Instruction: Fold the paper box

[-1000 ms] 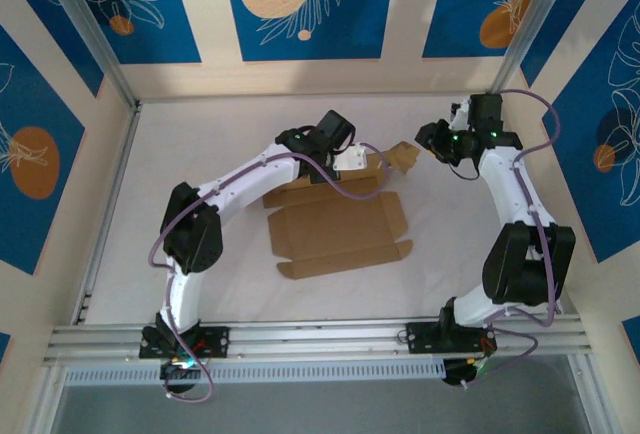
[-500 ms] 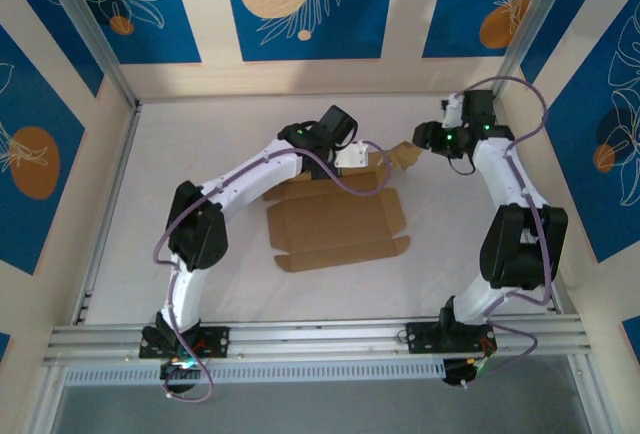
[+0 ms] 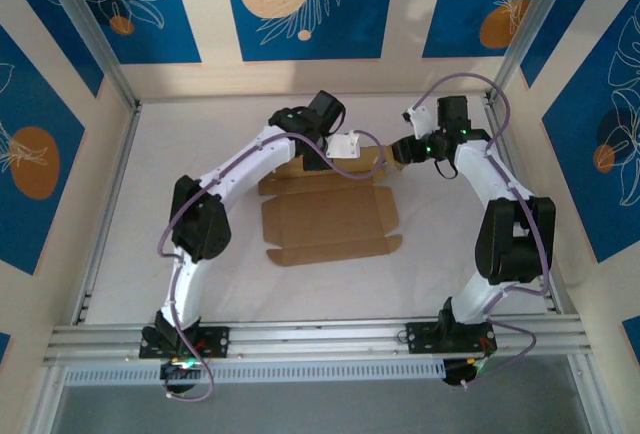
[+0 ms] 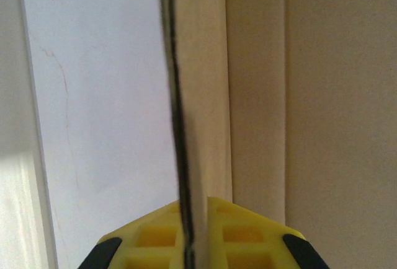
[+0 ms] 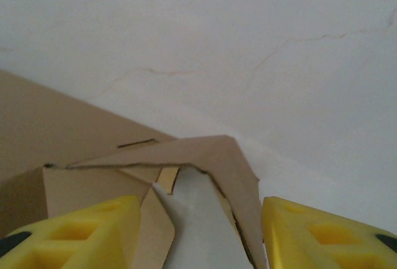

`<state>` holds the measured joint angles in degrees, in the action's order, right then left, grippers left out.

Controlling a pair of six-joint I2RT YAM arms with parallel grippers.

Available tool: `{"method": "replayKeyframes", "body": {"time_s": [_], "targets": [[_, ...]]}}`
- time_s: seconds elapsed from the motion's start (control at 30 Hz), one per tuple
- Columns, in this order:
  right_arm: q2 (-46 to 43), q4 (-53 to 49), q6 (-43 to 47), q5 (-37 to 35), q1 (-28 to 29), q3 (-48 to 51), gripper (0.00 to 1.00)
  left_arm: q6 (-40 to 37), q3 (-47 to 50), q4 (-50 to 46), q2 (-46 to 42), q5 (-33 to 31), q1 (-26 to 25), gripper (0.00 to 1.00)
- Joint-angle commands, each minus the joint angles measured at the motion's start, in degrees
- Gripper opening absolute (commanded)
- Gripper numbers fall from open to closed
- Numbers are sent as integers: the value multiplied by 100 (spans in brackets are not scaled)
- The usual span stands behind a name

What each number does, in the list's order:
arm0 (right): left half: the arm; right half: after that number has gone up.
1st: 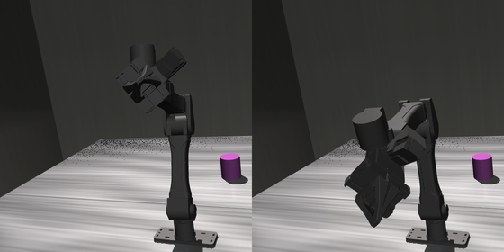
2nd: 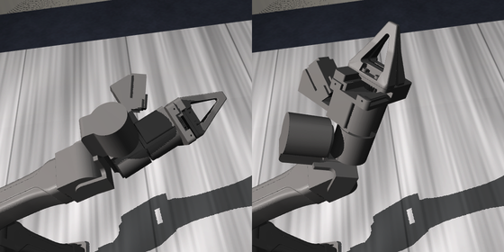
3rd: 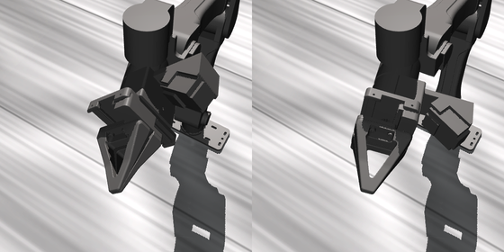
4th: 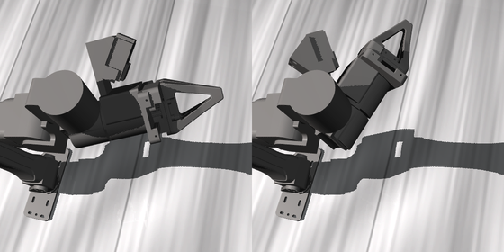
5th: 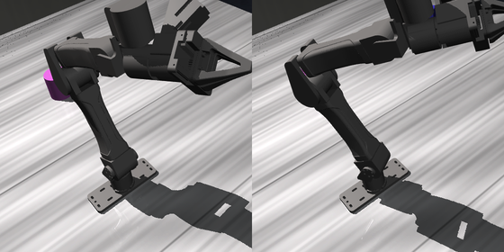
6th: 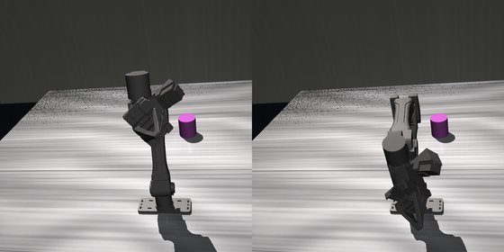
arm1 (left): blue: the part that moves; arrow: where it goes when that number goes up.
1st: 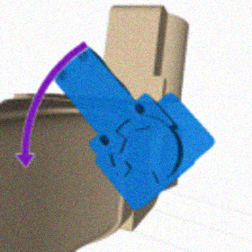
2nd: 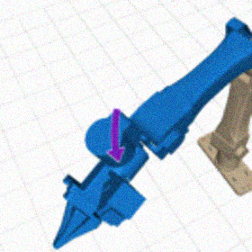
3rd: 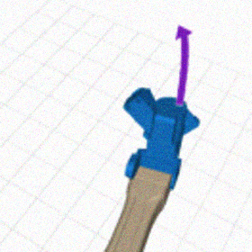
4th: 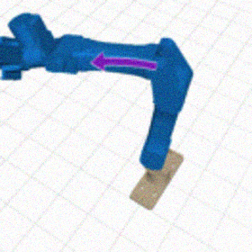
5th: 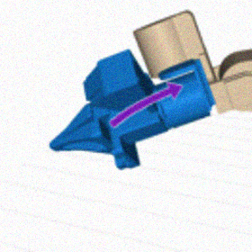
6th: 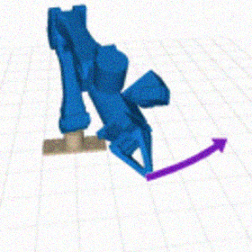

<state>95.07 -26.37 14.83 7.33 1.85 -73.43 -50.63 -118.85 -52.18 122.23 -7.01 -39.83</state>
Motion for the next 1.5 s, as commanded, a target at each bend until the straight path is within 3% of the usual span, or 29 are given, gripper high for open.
{"method": "replayKeyframes", "body": {"time_s": [0.0,0.1,0.23,0.3,0.47,0.6,0.87,1.03,1.1,1.3,1.47], "targets": [[-1,-23,188,458,-37,101,53,-226,-189,-433,243,328,120,0],[197,-134,106,449,-18,-65,42,-237,-183,-385,300,299,159,0],[355,-460,89,228,184,-311,16,-226,-225,-315,318,261,175,0],[304,-547,-31,56,253,-351,10,-239,-232,-294,305,185,189,0],[37,-733,-957,62,177,-486,10,-358,-19,160,209,-403,214,0],[31,-1145,-1627,514,142,-654,9,-485,716,1348,28,-1197,131,0],[-22,-1382,-2295,1090,225,-457,8,-1748,2849,4833,-390,-2451,-207,0],[-123,-1398,-2568,1314,255,-378,8,-3410,4077,7723,-279,-2877,-441,0],[-165,-1353,-2629,1388,259,-323,8,-3820,4329,8441,-160,-2918,-505,0],[-280,-1441,-2757,1706,152,-415,13,-4181,4727,9450,-22,-3000,-552,0],[51,-1909,-2922,2642,20,-959,23,-4270,4692,9641,-38,-3012,-569,0]]}}
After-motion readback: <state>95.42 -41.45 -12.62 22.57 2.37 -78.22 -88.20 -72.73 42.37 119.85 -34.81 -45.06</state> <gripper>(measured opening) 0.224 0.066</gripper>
